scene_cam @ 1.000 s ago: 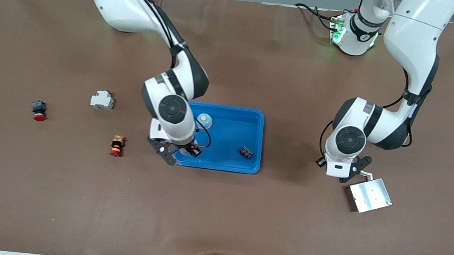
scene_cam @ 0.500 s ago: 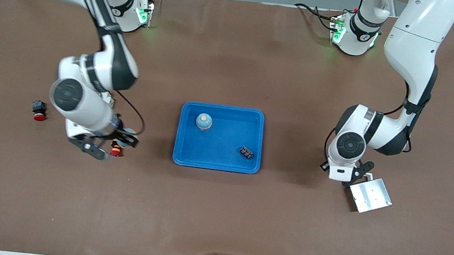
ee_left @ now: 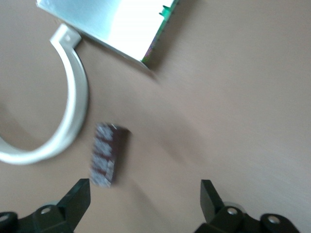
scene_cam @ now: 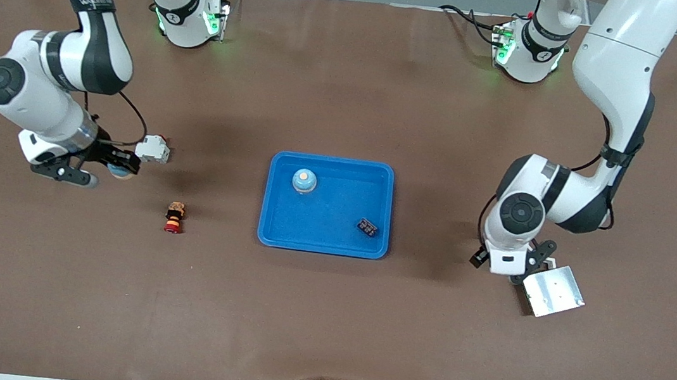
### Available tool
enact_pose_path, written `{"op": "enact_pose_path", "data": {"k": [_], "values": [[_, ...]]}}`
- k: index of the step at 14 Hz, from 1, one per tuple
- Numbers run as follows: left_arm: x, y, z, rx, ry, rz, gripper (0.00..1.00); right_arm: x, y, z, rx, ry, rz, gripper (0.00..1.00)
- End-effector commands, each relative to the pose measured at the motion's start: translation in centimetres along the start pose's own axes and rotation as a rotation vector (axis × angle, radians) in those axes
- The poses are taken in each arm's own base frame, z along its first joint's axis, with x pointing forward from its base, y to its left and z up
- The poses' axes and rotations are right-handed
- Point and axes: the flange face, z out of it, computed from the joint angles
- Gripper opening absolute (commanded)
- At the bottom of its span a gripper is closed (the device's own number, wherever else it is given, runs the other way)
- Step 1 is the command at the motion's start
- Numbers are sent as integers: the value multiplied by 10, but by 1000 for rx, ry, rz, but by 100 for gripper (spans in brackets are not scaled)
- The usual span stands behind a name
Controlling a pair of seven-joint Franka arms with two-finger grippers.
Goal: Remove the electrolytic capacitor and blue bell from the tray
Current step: 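Set the capacitor by the bracket while the right gripper sets the bell down, then grasp the second capacitor with the left gripper while the right gripper withdraws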
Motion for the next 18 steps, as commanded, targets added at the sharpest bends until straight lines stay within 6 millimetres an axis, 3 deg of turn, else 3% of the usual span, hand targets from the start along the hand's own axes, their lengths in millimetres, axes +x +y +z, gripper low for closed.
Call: {"op": "enact_pose_path", "data": {"k": [1,5,8,9,11,15,18], "values": [[-38,26,-24,-43,24,-90,100,-28,43,15,8,13,-68,0],[-106,77,-39,-113,25,-207,100,-51,111,49,3,35,-112,0],[-150,97,-35,-139,17,-252,100,-63,160,75,21,-8,-125,0],[-179,103,-32,-150,12,-229,97,-66,172,85,36,-15,-117,0],[-209,111,-30,-182,5,-217,97,-67,176,103,72,-13,-116,0],[-263,124,-21,-207,3,-192,85,-67,178,134,75,-8,-97,0],[-267,126,-11,-221,-3,-194,79,-66,175,151,70,-8,-97,0]]}}
